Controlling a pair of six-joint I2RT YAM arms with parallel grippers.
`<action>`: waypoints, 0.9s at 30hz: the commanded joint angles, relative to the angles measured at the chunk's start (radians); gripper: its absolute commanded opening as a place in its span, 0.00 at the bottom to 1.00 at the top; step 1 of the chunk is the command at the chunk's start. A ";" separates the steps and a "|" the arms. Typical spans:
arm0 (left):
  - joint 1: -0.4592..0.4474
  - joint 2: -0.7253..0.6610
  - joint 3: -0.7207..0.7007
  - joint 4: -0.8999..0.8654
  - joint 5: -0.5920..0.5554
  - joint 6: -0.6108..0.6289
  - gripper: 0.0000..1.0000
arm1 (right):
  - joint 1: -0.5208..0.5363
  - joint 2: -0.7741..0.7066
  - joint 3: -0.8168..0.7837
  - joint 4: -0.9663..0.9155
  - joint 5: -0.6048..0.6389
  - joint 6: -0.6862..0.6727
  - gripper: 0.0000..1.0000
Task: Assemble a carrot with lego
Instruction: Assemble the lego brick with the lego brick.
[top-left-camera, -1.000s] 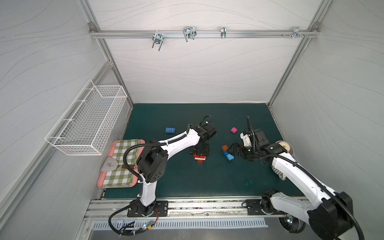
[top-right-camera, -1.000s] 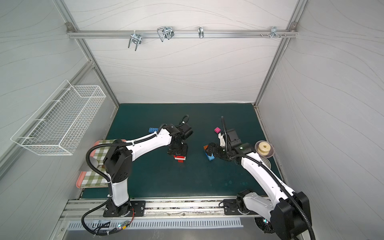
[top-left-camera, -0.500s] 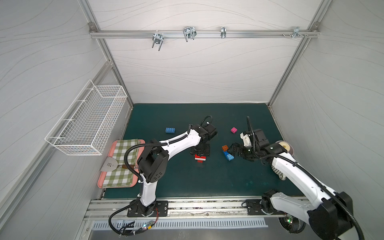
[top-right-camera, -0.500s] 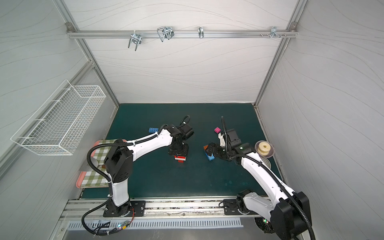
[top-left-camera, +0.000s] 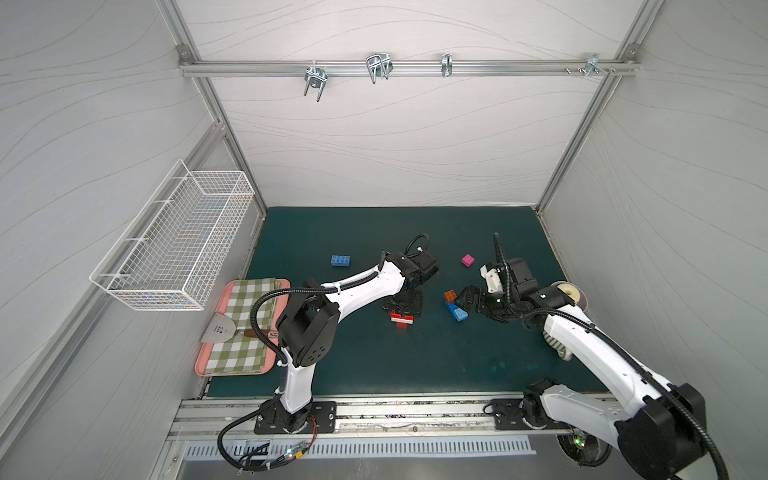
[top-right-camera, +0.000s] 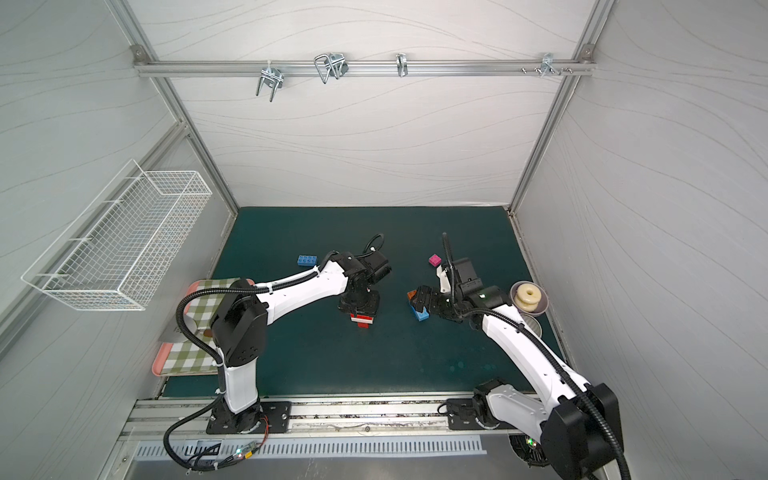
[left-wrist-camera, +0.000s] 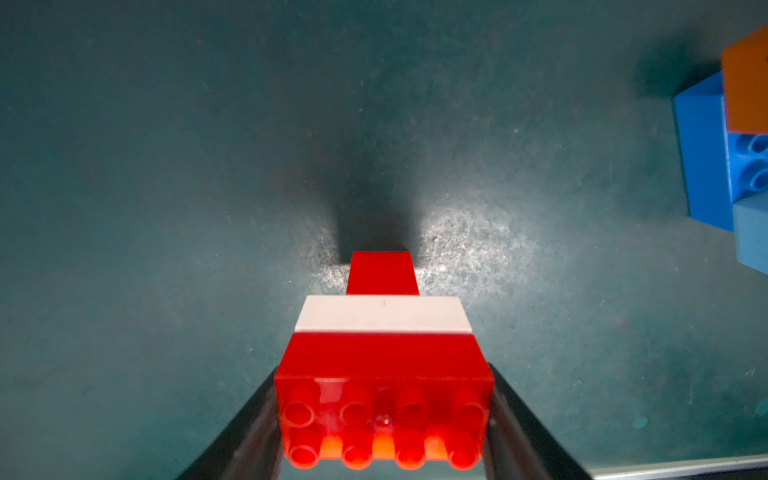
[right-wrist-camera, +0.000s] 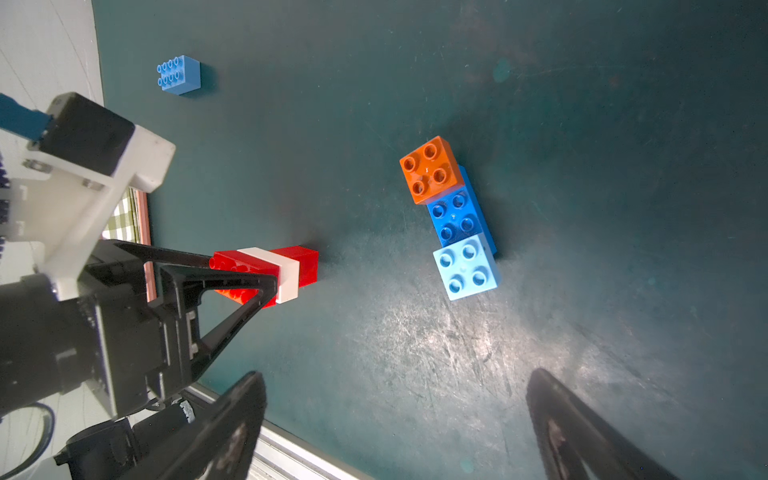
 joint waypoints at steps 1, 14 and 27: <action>-0.003 0.030 -0.041 0.003 -0.009 0.005 0.44 | -0.006 -0.006 0.007 -0.018 0.008 -0.007 0.99; -0.002 0.094 -0.028 -0.032 0.034 0.031 0.44 | -0.007 -0.005 0.012 -0.023 0.009 -0.007 0.99; -0.002 0.044 -0.029 -0.013 -0.012 0.004 0.71 | -0.006 -0.002 0.022 -0.024 0.016 -0.009 0.99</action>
